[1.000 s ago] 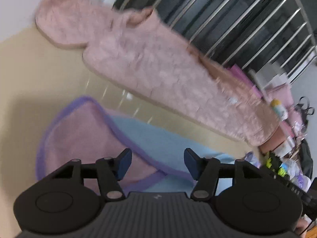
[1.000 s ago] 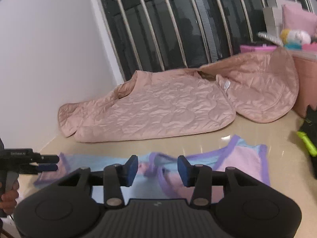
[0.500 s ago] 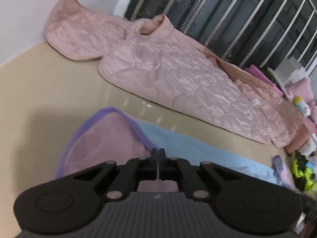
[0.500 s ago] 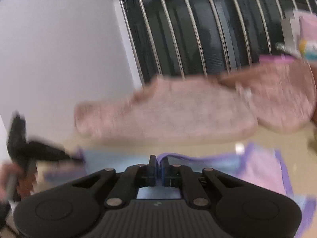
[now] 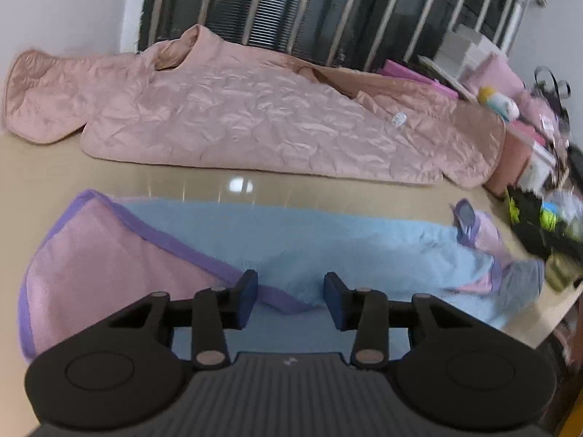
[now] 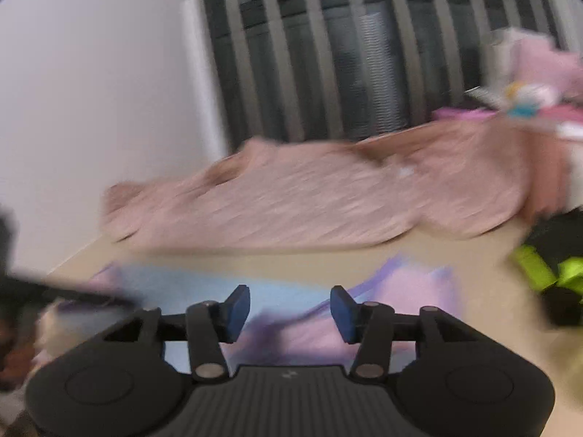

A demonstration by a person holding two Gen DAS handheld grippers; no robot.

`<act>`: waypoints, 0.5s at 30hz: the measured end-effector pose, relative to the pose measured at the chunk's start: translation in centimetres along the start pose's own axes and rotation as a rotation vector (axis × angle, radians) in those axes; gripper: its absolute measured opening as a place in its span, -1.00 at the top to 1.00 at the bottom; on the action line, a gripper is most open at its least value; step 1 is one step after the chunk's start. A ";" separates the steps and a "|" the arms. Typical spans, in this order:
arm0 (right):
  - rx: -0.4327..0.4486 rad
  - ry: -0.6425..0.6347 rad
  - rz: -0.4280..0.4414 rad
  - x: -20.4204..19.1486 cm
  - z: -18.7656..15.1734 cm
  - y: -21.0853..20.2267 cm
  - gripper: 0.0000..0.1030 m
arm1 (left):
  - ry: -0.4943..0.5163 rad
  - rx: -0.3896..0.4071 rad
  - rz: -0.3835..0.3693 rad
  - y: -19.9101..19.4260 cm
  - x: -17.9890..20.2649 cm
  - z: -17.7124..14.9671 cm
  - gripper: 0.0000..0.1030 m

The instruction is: Fold clothes

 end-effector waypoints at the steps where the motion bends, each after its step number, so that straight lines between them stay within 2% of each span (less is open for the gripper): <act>1: -0.013 -0.006 -0.045 1.2 0.6 1.0 0.07 | 0.004 0.002 0.001 -0.1 -0.1 -0.2 0.21; 3: -0.060 -0.017 -0.109 3.3 1.7 3.7 0.07 | 0.002 0.006 0.002 -0.3 -0.2 -0.4 0.21; 6: -0.177 0.061 -0.136 5.3 1.6 8.1 0.10 | -0.008 0.012 0.004 -0.3 -0.2 -0.5 0.21; 7: -0.206 0.090 -0.147 5.9 1.3 9.4 0.33 | -0.012 0.015 0.005 -0.3 -0.2 -0.4 0.21; 8: -0.226 0.107 -0.162 6.3 1.0 10.3 0.94 | -0.015 0.017 0.005 -0.3 -0.2 -0.4 0.21; 9: -0.222 0.115 -0.182 6.6 0.9 10.6 0.91 | -0.017 0.018 0.006 -0.3 -0.2 -0.4 0.21; 11: -0.167 0.122 -0.197 6.8 1.4 10.1 0.93 | -0.010 0.017 0.009 -0.2 -0.1 -0.4 0.21; 15: 0.059 0.117 -0.212 6.1 1.7 3.2 0.93 | -0.002 0.013 0.008 -0.1 -0.1 -0.3 0.20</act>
Point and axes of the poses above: each gripper's, at about its wrist camera, not at the fingertips, and y roughly the way its jaws point, x to its right, z to its top, the point moved 10 cm from there along y, roughly the way its jaws point, and after that the axes turned 2 degrees about -z, right-handed, at the moved point
